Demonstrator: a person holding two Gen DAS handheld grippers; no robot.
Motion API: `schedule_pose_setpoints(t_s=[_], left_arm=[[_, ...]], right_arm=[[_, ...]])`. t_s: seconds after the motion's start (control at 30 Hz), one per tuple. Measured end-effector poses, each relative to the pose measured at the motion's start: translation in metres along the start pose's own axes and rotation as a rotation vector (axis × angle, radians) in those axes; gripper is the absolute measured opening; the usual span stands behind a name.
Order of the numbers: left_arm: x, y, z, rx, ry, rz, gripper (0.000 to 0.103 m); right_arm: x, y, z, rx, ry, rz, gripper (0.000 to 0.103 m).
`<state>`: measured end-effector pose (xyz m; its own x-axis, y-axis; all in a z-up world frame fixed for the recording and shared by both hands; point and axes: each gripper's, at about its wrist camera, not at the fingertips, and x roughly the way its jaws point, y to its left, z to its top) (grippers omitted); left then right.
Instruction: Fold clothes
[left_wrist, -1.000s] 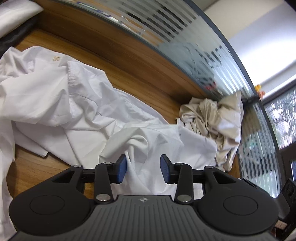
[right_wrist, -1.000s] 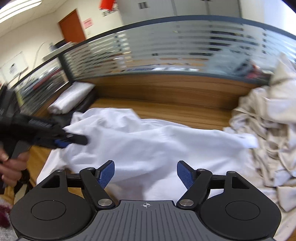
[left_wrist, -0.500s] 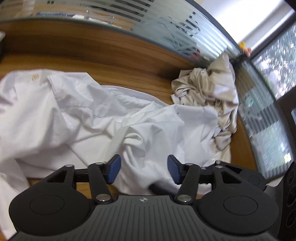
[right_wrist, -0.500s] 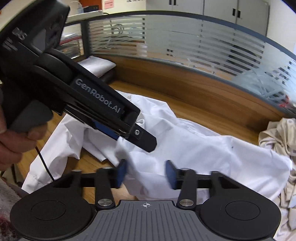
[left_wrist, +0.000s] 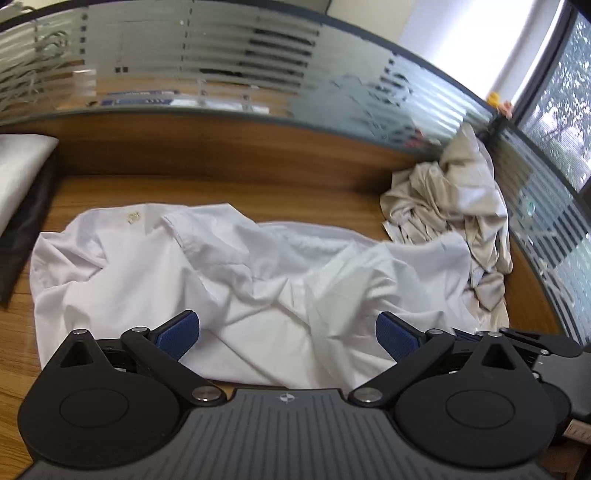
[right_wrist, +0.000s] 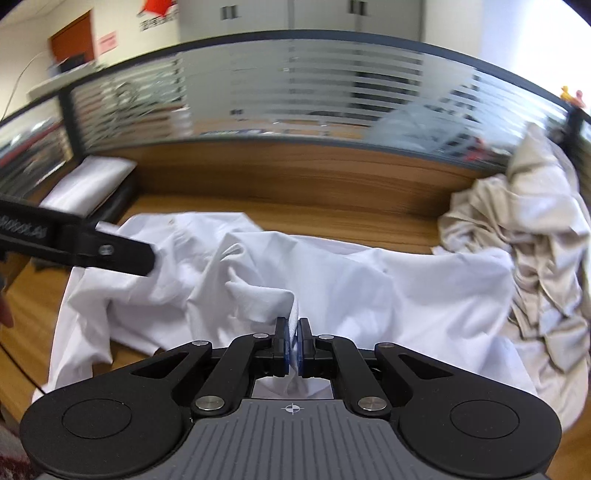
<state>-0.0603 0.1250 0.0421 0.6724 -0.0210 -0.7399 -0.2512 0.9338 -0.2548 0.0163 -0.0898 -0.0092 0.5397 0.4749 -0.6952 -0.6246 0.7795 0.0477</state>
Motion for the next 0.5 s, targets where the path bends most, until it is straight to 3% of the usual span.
schedule_pose_setpoints(t_s=[0.27,0.4,0.5], left_arm=[[0.005,-0.005,-0.002,-0.007,0.017,-0.031,0.102],[0.008,-0.019,-0.003,0.040,0.021,-0.075,0.102],[0.013,-0.026,-0.004,0.074,0.053,-0.042,0.102]], right_arm=[[-0.014,-0.026,0.004,0.147,-0.027,-0.026,0.006],[-0.017,-0.035,0.006,0.182,-0.035,-0.024,0.006],[-0.017,-0.038,0.006,0.180,-0.040,-0.015,0.006]])
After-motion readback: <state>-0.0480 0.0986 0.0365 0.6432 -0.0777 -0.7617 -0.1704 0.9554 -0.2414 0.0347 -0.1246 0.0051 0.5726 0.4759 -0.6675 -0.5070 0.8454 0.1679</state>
